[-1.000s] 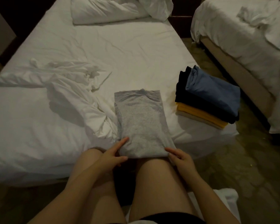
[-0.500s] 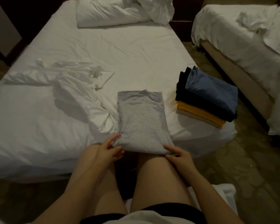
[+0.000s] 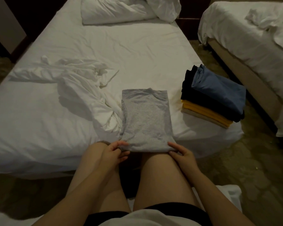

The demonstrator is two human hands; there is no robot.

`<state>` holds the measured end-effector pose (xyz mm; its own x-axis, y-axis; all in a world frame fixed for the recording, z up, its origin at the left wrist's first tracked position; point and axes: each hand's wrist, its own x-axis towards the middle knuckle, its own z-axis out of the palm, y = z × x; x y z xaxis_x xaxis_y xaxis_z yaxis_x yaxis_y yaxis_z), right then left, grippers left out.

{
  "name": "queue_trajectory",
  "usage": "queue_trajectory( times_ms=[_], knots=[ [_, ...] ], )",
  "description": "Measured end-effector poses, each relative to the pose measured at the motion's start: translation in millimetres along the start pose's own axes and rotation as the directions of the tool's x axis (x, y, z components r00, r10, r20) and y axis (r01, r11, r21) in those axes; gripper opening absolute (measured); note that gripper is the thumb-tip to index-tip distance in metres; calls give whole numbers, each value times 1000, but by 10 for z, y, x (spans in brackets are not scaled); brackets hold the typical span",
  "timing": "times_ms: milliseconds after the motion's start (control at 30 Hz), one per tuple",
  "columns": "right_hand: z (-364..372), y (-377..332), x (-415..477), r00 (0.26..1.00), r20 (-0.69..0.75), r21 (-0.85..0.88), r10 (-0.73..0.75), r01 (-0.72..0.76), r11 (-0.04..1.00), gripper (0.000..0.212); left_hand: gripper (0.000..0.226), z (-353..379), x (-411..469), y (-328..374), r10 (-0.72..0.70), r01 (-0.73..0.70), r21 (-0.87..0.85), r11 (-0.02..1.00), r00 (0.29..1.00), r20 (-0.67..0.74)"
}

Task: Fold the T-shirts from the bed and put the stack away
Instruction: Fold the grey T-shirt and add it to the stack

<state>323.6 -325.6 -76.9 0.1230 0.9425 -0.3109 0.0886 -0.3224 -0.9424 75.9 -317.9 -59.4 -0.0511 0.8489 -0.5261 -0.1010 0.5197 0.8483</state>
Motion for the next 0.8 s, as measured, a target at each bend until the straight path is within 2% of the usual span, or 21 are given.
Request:
queue_trajectory(
  times_ms=[200,333,433,567,700,800],
  knots=[
    [-49,8,9,998,-67,7,7,-6,1000,26,39,17,-39,-12,114,-121,152,981,992,56],
    [-21,-40,1,995,-91,76,31,-24,997,28,37,50,-31,61,200,-197,196,961,980,7],
    [-38,-108,4,995,-87,123,38,-27,992,31,37,24,-19,151,195,-196,190,962,980,25],
    [-52,-138,2,998,-70,96,0,7,995,36,43,-28,-28,130,170,-180,217,959,983,62],
    [-77,-129,-6,996,-88,89,5,3,996,34,44,-49,-22,156,77,-80,103,991,996,34],
    [-75,-135,-10,997,-79,103,23,-15,995,31,45,-16,-36,169,45,-53,88,995,995,94]
  ],
)
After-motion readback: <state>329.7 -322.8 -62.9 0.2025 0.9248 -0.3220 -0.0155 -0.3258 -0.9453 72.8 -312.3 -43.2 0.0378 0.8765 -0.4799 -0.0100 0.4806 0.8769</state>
